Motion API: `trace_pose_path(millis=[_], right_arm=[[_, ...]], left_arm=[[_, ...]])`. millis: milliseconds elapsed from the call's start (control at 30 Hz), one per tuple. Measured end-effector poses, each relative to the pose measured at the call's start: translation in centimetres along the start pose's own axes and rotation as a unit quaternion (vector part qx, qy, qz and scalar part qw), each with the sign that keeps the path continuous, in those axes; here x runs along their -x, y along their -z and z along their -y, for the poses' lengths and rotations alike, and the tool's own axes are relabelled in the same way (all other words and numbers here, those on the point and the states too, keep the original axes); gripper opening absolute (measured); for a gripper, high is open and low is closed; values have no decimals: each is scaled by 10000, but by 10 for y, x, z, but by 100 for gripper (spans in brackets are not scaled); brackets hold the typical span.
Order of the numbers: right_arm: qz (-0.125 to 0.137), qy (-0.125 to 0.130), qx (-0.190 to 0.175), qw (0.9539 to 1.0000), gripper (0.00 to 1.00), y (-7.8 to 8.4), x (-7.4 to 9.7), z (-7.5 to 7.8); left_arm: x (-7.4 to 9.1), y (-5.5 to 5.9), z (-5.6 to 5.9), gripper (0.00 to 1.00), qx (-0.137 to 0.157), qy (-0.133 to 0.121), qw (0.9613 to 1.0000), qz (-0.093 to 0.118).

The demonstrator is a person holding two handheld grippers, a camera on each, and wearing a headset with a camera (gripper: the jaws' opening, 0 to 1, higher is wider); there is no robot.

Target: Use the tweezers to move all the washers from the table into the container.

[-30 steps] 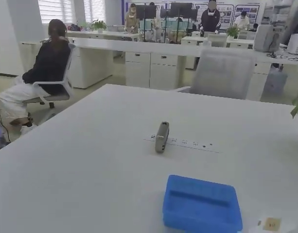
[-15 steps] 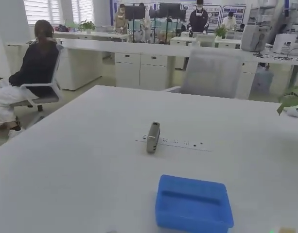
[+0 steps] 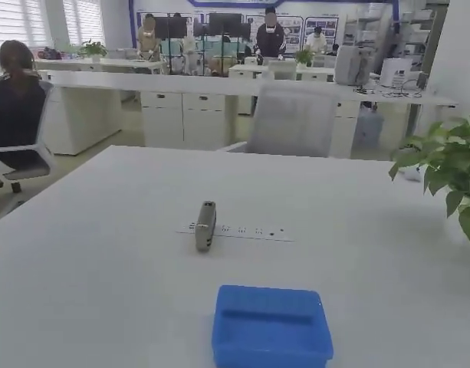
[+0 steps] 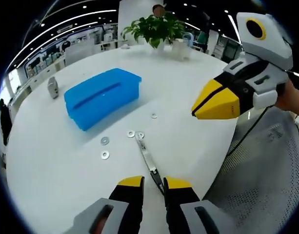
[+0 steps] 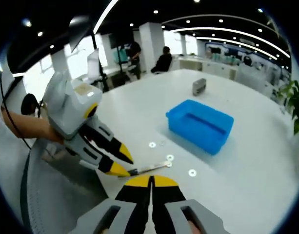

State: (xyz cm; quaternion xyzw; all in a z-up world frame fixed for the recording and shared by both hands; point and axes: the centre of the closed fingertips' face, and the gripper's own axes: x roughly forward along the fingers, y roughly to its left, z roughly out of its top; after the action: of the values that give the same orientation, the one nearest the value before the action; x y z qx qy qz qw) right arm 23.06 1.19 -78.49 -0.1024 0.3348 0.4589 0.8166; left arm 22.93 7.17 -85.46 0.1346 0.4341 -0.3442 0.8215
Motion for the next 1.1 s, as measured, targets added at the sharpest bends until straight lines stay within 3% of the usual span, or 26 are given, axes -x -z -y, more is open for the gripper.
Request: trace_pose_path(millis=[167,533,600,733,900,967,1000,1100], right_arm=[[56,50,-128,9999,0,0,3,1],[45,-74,-261,9996,0,2,-3,-7],[45,-126,-345,9993,0,4,-4,-9],[54,-220,-564,9982,0,6,-6,-10],[259,-541,-1337,9892,4,4,-9,-14],[192,-456,-1273,9906,7,8,-10,-10],[133,-475,-1416,9887,6,10,-12,-10],[145,-985,-2148,9716,10,11,-20,-22]], left_arm=[[-7,6,3,6,-108,54,9999,-118],[1,5,-2,2,-143,-9,9999,-25],[5,2,-2,2,-12,3,10000,35],[16,-10,-1,1,232,51,9991,362],[26,-16,3,1,300,95,9981,536],[29,-18,4,0,285,103,9979,570],[30,-18,6,0,258,150,9979,569],[30,-17,8,0,253,153,9979,571]])
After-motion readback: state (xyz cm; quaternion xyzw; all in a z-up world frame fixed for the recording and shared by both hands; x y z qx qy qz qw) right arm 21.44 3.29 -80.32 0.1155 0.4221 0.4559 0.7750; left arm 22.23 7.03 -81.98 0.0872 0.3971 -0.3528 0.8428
